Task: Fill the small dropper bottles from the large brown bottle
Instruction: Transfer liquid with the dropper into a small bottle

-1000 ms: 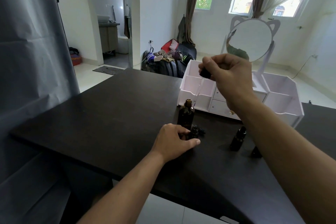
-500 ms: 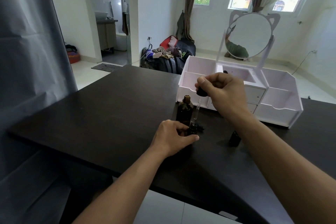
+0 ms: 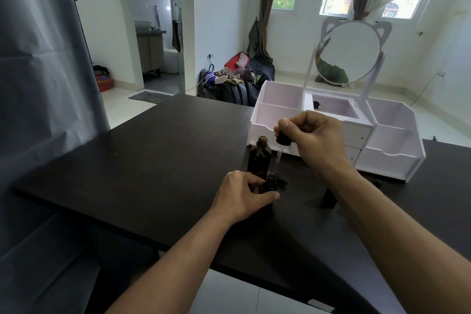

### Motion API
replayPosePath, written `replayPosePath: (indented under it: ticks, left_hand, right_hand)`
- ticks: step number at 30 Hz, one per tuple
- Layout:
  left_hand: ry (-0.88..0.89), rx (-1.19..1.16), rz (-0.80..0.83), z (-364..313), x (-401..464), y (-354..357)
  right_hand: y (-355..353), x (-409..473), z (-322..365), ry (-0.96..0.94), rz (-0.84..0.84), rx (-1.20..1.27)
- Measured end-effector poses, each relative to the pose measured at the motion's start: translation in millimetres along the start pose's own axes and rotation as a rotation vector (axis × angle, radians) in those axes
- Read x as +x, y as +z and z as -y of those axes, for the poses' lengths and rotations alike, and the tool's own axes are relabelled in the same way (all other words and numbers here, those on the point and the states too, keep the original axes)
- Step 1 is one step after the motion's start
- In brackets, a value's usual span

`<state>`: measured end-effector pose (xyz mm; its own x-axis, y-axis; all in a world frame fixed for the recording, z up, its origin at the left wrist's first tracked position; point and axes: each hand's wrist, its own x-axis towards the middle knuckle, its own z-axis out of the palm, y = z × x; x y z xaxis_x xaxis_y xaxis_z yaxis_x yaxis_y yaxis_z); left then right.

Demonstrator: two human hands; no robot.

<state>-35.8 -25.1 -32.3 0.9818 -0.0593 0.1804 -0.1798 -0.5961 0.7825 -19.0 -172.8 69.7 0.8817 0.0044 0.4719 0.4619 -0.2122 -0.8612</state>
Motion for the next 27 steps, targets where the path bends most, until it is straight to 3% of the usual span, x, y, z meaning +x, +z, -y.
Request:
replayPosePath:
  ticks: [10,19,27]
  left_hand:
    - [0.007,-0.01,-0.012,2.0,1.3,1.1]
    - [0.048,-0.037,-0.017,2.8,0.6,0.6]
    - [0.035,-0.039,-0.018,1.3,-0.5,-0.4]
  right_hand:
    - [0.1,2.0,8.7,-0.056,0.019,-0.022]
    - [1.3,34.9,33.4,-0.131,-0.148,0.045]
    - [18.9,43.3,32.4,-0.131,-0.161,0.041]
